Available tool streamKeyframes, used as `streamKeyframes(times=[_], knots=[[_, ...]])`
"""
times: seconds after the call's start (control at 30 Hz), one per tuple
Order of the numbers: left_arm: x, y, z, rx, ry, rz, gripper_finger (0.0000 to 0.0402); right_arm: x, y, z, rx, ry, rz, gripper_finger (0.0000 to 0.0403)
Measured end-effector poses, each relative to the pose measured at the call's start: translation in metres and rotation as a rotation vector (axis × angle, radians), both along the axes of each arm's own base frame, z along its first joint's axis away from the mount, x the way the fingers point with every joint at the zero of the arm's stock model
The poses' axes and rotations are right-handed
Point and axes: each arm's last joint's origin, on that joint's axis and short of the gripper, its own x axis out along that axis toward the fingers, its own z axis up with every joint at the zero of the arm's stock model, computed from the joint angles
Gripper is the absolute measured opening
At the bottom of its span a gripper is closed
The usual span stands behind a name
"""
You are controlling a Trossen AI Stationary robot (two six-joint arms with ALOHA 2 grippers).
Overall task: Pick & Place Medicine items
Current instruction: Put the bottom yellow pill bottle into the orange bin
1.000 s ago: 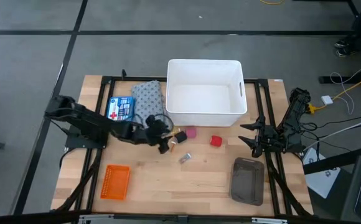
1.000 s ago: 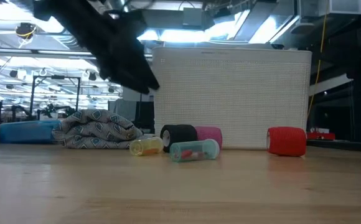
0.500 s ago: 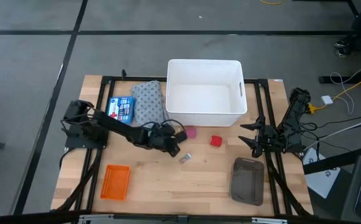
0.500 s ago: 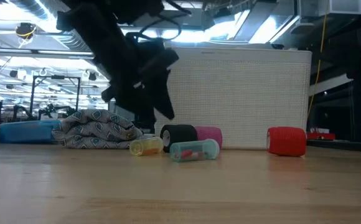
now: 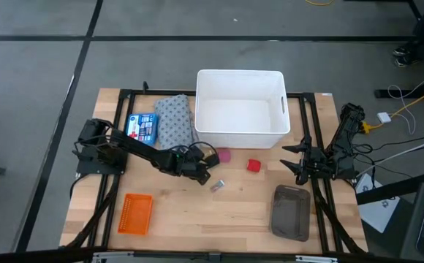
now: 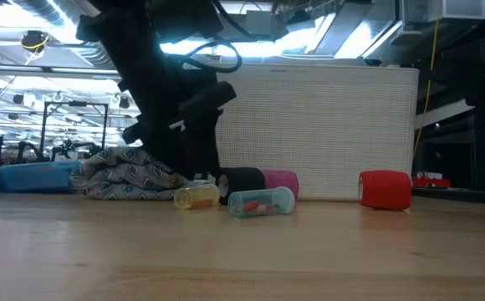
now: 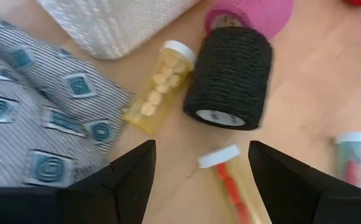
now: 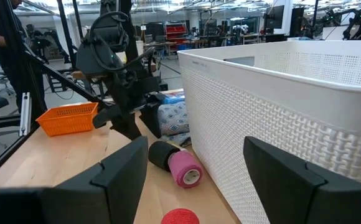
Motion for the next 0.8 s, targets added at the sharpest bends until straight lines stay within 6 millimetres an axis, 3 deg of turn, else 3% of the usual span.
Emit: streamKeyframes(times=[0.2,0.57,0.8], knots=[[0.001,0.000,-0.005,-0.018,0.008,0.012,0.0255,0.000,0.000,0.000,0.000,0.000,-0.001,0.0265],[0.011,0.001,-0.035,-0.051,0.053,0.030,0.0255,0.000,0.000,0.000,0.000,0.000,0.000,0.0265],[0.011,0.002,-0.036,-0.093,0.057,0.042,0.0250,0.000,0.000,0.000,0.000,0.000,-0.001,0.0265]])
